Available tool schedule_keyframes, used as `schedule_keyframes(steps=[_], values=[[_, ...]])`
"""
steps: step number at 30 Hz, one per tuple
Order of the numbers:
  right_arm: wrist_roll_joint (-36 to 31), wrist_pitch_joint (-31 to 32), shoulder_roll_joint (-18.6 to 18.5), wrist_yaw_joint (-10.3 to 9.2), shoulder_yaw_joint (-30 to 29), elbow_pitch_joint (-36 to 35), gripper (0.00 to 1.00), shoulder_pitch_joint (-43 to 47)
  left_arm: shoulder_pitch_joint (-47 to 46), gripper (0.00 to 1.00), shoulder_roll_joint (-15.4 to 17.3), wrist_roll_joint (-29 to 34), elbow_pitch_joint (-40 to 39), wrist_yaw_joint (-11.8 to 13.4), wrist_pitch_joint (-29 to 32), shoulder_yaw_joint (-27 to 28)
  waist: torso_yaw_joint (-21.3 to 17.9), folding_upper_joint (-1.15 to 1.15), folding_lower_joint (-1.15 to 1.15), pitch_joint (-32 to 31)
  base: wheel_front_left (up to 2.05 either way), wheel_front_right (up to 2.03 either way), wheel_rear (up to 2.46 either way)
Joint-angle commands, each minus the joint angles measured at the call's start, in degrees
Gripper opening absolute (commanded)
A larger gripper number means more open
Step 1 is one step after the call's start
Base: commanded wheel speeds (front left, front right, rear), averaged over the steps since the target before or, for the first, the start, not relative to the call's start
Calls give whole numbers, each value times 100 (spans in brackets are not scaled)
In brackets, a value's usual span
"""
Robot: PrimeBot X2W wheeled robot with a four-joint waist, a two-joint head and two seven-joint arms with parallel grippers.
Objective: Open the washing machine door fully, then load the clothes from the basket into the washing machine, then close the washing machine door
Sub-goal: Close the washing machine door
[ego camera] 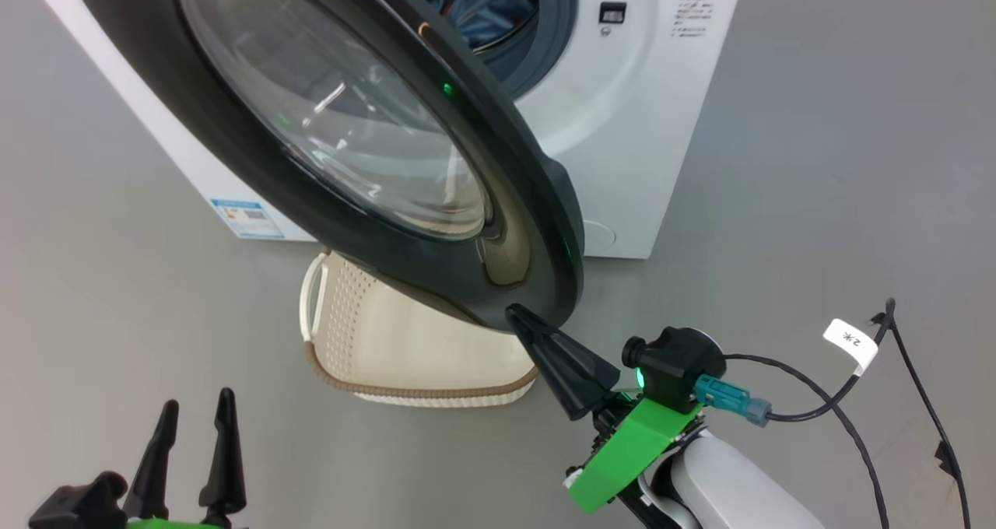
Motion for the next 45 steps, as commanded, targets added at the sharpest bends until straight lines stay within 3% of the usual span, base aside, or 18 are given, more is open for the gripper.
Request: schedule_keyframes(steps=[1, 25, 45], values=[[59, -27, 142, 9, 12, -26, 0, -151, -230, 100, 76, -76, -101, -9, -37, 187, 67, 0, 0, 107, 0, 0, 0], [-123, -27, 277, 9, -1165, 358, 0, -851, -693, 100, 94, -178, -197, -9, -37, 52, 193, 0, 0, 697, 0, 0, 0], [-400, -27, 182, 9, -2410, 1022, 0, -2331, -1156, 100, 9, -262, -266, -9, -37, -368, 740, 0, 0, 1330, 0, 0, 0]])
